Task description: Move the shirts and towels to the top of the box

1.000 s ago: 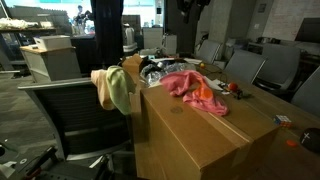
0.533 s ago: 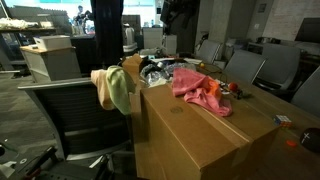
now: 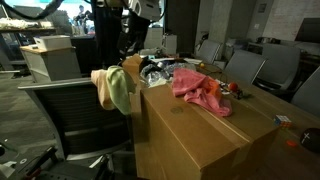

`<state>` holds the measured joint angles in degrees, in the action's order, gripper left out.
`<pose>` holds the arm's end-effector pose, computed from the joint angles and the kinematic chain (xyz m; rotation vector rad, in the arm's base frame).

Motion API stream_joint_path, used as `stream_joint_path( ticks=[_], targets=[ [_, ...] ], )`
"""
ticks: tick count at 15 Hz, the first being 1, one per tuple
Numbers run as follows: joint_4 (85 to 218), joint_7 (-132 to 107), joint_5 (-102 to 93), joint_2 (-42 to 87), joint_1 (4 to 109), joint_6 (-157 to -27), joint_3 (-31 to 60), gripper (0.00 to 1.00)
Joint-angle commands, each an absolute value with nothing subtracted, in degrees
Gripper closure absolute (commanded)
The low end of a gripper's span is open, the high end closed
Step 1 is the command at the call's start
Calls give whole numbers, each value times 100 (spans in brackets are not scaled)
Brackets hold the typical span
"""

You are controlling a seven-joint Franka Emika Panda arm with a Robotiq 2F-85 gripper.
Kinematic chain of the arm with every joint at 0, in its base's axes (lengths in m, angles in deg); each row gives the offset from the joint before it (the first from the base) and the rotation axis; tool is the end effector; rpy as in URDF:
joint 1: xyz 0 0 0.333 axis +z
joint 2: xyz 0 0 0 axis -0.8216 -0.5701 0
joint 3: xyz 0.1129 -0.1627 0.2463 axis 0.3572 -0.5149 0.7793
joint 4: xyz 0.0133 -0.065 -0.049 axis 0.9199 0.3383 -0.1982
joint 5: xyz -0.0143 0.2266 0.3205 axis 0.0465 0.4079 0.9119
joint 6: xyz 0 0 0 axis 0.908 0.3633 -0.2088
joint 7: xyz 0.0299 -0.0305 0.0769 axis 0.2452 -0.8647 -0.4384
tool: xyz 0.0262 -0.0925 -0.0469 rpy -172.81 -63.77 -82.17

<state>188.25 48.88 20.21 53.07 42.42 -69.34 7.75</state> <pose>0.4381 -0.1668 0.4625 -1.8296 2.0969 0.2950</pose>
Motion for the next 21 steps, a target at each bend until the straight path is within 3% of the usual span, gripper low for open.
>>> stream_joint_path(
  ticks=[1,12,21],
  targets=[
    [18889,4529,2092,5256,4634,-6652,1149,0],
    [17960,3356,1159,4197,5293,-5019,1799,0],
    [17616,2143,-170,3844,5531,-5316,1931,0]
  ],
)
